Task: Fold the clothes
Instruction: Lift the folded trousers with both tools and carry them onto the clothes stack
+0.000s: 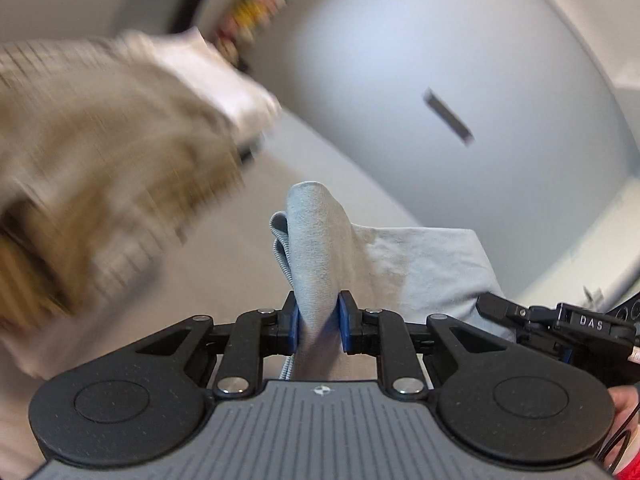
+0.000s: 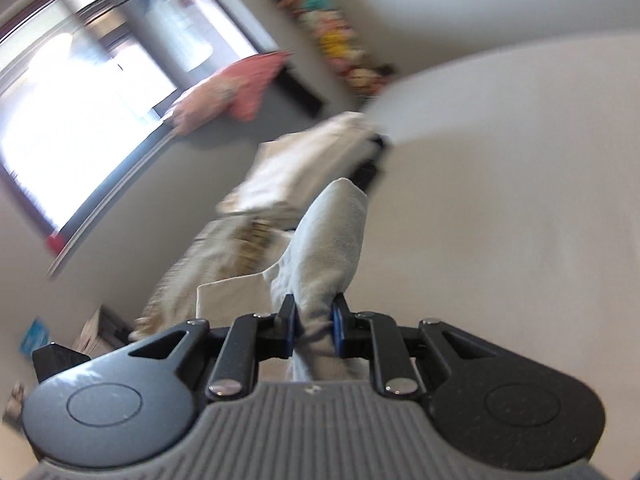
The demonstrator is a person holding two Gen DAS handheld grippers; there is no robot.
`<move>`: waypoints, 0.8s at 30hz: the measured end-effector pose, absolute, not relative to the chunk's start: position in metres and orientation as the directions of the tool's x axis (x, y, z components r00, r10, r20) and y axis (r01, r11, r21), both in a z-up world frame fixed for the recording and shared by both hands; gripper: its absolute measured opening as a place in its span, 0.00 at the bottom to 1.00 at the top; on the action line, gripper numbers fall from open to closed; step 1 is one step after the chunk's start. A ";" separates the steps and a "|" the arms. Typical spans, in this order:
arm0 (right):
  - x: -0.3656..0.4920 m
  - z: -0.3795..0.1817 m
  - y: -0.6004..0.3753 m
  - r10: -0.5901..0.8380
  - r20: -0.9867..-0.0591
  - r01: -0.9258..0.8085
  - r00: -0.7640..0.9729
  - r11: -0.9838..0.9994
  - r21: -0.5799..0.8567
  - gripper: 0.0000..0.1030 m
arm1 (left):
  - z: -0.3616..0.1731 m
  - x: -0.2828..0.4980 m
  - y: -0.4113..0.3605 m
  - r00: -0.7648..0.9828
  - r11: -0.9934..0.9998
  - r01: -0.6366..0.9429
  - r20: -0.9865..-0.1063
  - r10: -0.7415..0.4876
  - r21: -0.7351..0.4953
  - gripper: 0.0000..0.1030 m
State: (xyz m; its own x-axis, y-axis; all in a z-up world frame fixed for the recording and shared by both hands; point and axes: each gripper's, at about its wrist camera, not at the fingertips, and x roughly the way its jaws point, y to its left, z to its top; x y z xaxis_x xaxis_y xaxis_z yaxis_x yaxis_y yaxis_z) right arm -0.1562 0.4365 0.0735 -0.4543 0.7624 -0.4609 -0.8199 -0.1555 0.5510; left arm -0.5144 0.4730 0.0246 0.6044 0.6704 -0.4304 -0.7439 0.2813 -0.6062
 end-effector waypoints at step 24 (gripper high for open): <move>-0.434 0.118 0.725 0.407 -0.667 -0.694 -0.624 -0.680 0.235 0.19 | 0.041 -0.646 0.513 0.043 -0.324 -0.709 -0.497 0.867 -0.627 0.20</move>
